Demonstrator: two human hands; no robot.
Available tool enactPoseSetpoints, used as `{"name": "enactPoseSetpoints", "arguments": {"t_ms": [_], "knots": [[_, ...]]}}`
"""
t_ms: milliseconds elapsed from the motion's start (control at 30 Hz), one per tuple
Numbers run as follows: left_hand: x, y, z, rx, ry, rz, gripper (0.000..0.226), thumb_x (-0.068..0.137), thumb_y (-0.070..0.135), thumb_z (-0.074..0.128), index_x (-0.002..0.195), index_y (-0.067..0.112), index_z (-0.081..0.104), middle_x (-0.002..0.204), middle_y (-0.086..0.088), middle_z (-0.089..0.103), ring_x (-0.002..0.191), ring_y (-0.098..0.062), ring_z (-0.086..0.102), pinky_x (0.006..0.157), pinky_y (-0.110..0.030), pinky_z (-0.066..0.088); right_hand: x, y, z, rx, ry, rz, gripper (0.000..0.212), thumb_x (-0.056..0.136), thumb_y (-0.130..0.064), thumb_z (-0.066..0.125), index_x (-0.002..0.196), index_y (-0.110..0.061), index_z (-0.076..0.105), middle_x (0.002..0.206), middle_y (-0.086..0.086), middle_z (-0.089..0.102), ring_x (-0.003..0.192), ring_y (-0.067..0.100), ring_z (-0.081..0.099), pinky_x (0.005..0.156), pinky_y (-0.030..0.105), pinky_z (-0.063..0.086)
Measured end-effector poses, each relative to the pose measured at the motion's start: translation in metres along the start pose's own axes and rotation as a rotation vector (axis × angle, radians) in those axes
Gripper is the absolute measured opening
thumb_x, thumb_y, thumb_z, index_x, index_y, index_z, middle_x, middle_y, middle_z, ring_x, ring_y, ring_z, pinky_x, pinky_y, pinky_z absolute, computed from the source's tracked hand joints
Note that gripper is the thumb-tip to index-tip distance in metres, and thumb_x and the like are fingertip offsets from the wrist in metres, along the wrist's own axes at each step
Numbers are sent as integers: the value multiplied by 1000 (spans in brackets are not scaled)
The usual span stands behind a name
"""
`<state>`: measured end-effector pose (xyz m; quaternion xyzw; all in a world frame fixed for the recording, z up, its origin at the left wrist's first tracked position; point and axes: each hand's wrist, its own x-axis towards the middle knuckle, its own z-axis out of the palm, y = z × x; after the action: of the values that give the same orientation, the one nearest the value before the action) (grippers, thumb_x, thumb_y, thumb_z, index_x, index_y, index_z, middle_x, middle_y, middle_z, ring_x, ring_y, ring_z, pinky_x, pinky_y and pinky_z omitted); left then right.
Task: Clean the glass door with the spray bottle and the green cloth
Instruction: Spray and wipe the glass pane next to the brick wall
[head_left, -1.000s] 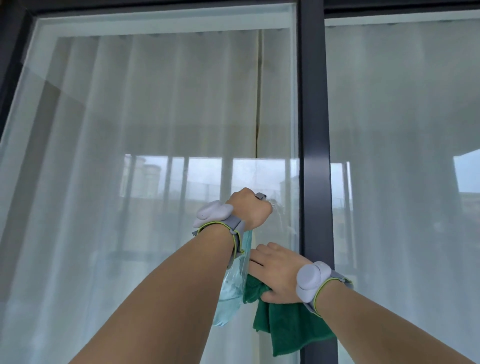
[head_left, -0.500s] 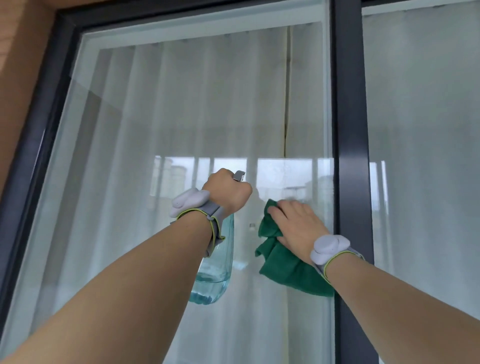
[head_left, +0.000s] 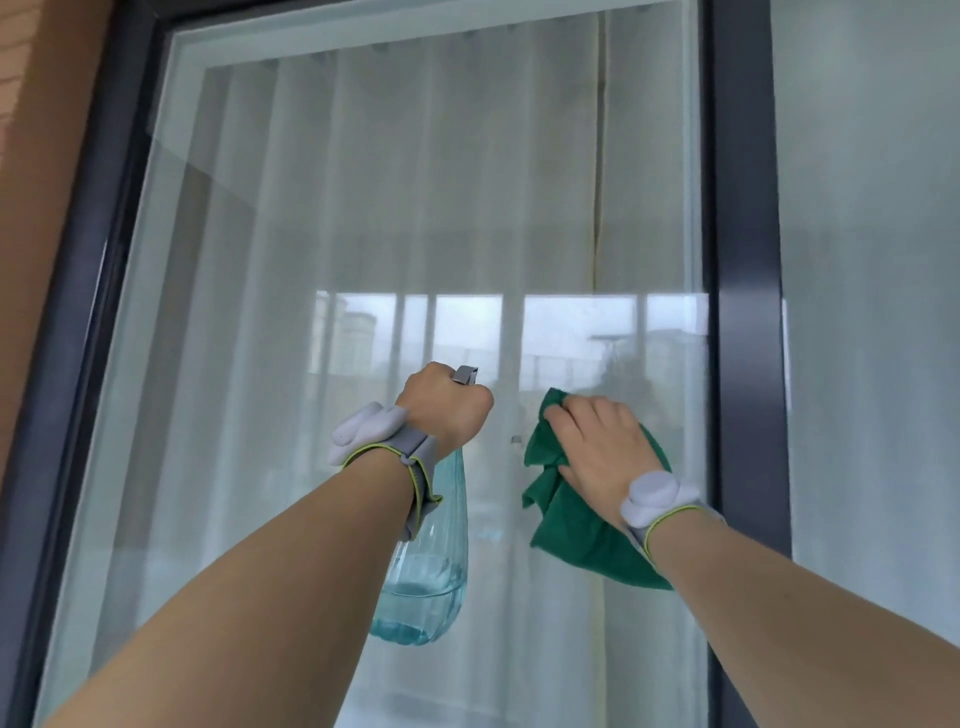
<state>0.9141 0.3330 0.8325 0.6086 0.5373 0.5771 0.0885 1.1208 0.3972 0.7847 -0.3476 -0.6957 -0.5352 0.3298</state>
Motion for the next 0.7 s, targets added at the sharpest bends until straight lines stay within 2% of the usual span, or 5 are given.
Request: {"name": "enactPoseSetpoints", "arguments": {"t_ms": [200, 333, 433, 533, 700], "knots": [[10, -41, -34, -250, -84, -116, 18, 76, 17, 49, 91, 15, 59, 86, -12, 59, 71, -27, 52, 67, -34, 42, 67, -14, -19, -97, 27, 378, 45, 71, -14, 71, 112, -7, 54, 99, 13, 52, 84, 31, 47, 71, 38, 35], [20, -87, -66, -355, -184, -150, 20, 87, 10, 52, 80, 28, 47, 95, -10, 51, 78, -29, 54, 76, -42, 51, 93, -89, -23, 89, 1, 187, 53, 72, -22, 71, 120, -8, 53, 107, 12, 53, 91, 33, 49, 77, 41, 40], [16, -116, -89, -432, -220, -136, 21, 84, 13, 53, 104, 18, 61, 96, -7, 55, 78, -28, 61, 87, -44, 57, 98, -155, -15, 215, -1, 124, 56, 67, -22, 74, 118, -10, 55, 106, 10, 55, 90, 32, 50, 76, 40, 42], [9, -163, -118, -479, -224, -138, 10, 85, 3, 48, 92, 9, 53, 89, -8, 51, 76, -26, 59, 70, -37, 52, 103, -225, -1, 321, -17, 147, 59, 65, -22, 75, 120, -10, 55, 108, 9, 55, 92, 30, 50, 78, 40, 42], [0, -223, -157, -417, -159, -285, 19, 66, 17, 53, 84, 22, 52, 85, -9, 51, 79, -23, 48, 74, -37, 40, 85, -274, 24, 341, -70, 161, 58, 66, -21, 76, 119, -10, 55, 108, 9, 56, 91, 31, 53, 78, 41, 47]]}}
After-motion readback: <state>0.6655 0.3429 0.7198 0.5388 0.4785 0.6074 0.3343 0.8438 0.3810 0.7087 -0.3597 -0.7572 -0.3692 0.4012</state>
